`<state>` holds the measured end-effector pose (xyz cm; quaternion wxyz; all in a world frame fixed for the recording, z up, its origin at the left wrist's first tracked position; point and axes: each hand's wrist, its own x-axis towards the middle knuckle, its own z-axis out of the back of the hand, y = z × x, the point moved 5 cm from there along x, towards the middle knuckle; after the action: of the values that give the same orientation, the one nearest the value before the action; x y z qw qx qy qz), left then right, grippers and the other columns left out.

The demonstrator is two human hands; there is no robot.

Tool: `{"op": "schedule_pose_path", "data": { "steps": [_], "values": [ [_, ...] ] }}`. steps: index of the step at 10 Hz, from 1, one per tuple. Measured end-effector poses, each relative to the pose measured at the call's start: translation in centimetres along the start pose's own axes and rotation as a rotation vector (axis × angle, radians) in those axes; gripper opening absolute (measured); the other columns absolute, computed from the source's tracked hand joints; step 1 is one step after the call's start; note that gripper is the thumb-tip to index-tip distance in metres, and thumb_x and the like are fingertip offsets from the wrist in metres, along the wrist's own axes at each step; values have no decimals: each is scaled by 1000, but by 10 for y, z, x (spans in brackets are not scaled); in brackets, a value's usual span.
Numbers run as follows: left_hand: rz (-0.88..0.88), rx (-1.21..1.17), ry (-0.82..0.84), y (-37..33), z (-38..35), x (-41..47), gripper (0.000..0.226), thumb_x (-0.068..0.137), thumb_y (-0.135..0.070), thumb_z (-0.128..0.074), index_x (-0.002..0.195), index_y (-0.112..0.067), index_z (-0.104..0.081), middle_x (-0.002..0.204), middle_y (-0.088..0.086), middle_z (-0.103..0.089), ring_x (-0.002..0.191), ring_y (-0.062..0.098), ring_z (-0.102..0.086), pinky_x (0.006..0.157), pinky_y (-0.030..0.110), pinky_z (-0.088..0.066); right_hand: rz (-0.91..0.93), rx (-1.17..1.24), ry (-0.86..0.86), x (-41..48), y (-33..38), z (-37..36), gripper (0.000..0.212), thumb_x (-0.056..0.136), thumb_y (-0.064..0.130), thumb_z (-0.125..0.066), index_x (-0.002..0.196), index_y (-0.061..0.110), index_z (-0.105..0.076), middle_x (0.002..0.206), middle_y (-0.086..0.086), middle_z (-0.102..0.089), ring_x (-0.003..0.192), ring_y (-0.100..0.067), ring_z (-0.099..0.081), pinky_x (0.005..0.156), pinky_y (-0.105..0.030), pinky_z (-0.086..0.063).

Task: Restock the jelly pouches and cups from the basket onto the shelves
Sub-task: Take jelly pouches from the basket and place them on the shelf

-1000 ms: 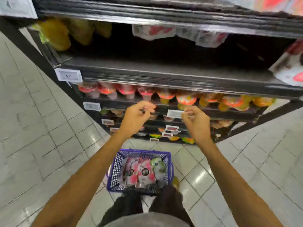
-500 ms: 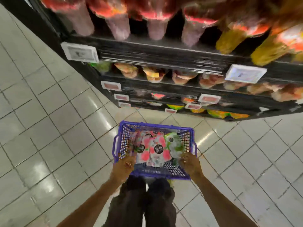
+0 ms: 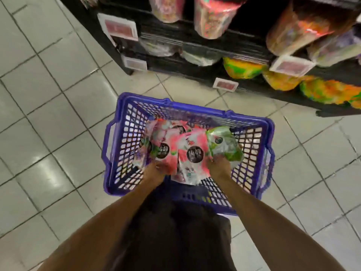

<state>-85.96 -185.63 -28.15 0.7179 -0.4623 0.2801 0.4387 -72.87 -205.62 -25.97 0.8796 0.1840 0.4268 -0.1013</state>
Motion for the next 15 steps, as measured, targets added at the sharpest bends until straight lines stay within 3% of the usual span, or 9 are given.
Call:
{"op": "schedule_pose_path", "data": {
  "steps": [2,4,5,8,9,11,13,14,15],
  "values": [
    [222,135,-158,16,-17,32,45,92,-22,-60,127,4,-50,123,24,-58,116,40,-55,96,41,-44,2,-117,95,34,-19,-34,54,77,53,-74,108,10,-60,101,-3,-64,105,-21,-59,76,-23,-39],
    [346,-275,-120,12,-38,39,66,80,-26,-79,133,-2,-49,127,15,-63,115,33,-61,100,43,-50,-51,-9,67,34,-28,-29,53,69,47,-83,102,13,-61,96,1,-63,82,-14,-54,66,-20,-45],
    [458,-483,-30,20,-44,37,64,75,-21,-84,126,0,-51,113,14,-66,88,25,-66,72,30,-61,-43,63,8,31,-33,-14,49,73,40,-82,106,12,-59,94,-3,-64,81,-17,-59,50,-16,-36],
    [312,-463,82,13,-44,17,30,75,-5,-81,96,-8,-61,103,16,-66,79,21,-64,74,30,-54,-147,419,6,2,-31,14,36,77,23,-81,90,12,-49,96,-10,-63,102,-30,-62,92,-42,-52],
    [304,-493,7,20,-39,21,66,63,-2,-87,114,-13,-47,109,12,-60,84,18,-61,77,28,-52,-136,355,12,1,-28,12,60,77,32,-80,118,3,-48,101,-7,-58,103,-27,-60,96,-39,-51],
    [418,-761,128,-3,-42,28,59,85,-54,-50,124,-10,-46,132,13,-46,134,35,-35,109,43,-30,-176,637,-2,7,-40,-4,41,74,22,-84,96,19,-50,96,-4,-65,101,-28,-64,99,-42,-51],
    [279,-287,82,-7,-37,5,101,54,-17,-95,139,-6,-42,132,19,-57,118,32,-58,101,42,-48,-173,797,-38,-11,-41,2,35,74,16,-84,100,17,-60,94,-2,-68,83,-17,-65,78,-31,-55],
    [224,-400,198,-33,-25,-27,67,64,-3,-89,124,-4,-59,124,14,-66,110,19,-63,96,23,-47,-169,916,-65,-41,-37,23,39,75,15,-83,108,19,-61,95,3,-69,82,-12,-66,70,-24,-55],
    [168,-507,188,-66,8,-75,62,65,6,-85,122,-2,-63,118,16,-69,109,24,-64,99,33,-49,-154,1003,-16,-85,-24,54,35,75,11,-81,106,17,-65,100,-4,-72,88,-21,-70,71,-29,-59]
  ]
}}
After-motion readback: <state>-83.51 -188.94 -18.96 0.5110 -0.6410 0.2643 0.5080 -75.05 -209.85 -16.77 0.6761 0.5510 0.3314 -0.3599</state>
